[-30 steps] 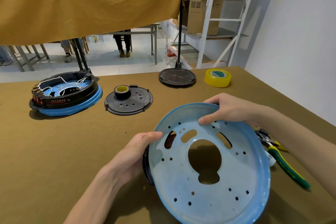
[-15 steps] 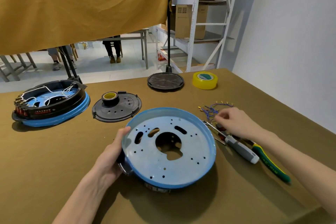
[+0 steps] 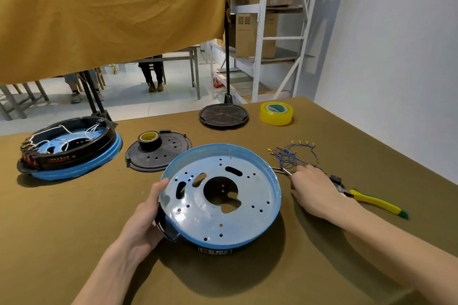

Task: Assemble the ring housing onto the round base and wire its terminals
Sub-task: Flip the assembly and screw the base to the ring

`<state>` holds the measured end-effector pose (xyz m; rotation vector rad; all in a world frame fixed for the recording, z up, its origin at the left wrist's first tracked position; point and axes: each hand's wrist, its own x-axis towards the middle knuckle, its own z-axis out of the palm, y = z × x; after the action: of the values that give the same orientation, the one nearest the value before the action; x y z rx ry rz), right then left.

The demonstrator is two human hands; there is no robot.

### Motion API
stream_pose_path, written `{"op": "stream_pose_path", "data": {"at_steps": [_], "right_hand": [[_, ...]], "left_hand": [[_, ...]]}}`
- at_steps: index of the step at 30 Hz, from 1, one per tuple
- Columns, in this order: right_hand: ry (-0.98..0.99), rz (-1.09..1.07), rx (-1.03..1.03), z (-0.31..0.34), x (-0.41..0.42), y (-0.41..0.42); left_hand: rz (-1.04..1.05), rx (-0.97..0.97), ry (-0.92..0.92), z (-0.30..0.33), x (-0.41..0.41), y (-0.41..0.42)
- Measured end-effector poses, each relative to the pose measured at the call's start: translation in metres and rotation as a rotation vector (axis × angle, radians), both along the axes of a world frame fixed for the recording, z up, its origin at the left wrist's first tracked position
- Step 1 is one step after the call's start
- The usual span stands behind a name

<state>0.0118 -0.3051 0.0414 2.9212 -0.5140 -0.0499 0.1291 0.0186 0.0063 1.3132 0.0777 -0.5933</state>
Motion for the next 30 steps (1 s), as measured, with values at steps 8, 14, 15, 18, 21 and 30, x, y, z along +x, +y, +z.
{"op": "stream_pose_path", "data": {"at_steps": [8,14,15,18,21,30], "right_hand": [[-0.716,0.115,0.712,0.052,0.016,0.027],[-0.382,0.311,1.200,0.053,0.052,0.101],[-0.342,0.314,1.248,0.051,0.058,0.109],[-0.248,0.303,1.341,0.044,0.070,0.123],[-0.233,0.316,1.327,0.039,0.075,0.123],[-0.311,0.399,0.948,0.034,0.083,0.122]], "left_hand": [[-0.152,0.043,-0.098,0.008,-0.008,-0.004],[-0.246,0.051,-0.126,0.011,-0.016,-0.007],[-0.252,0.055,-0.129,0.011,-0.017,-0.007],[-0.243,0.048,-0.134,0.011,-0.018,-0.005],[-0.241,0.038,-0.135,0.010,-0.016,-0.005],[-0.246,0.020,-0.106,0.006,-0.011,-0.007]]}}
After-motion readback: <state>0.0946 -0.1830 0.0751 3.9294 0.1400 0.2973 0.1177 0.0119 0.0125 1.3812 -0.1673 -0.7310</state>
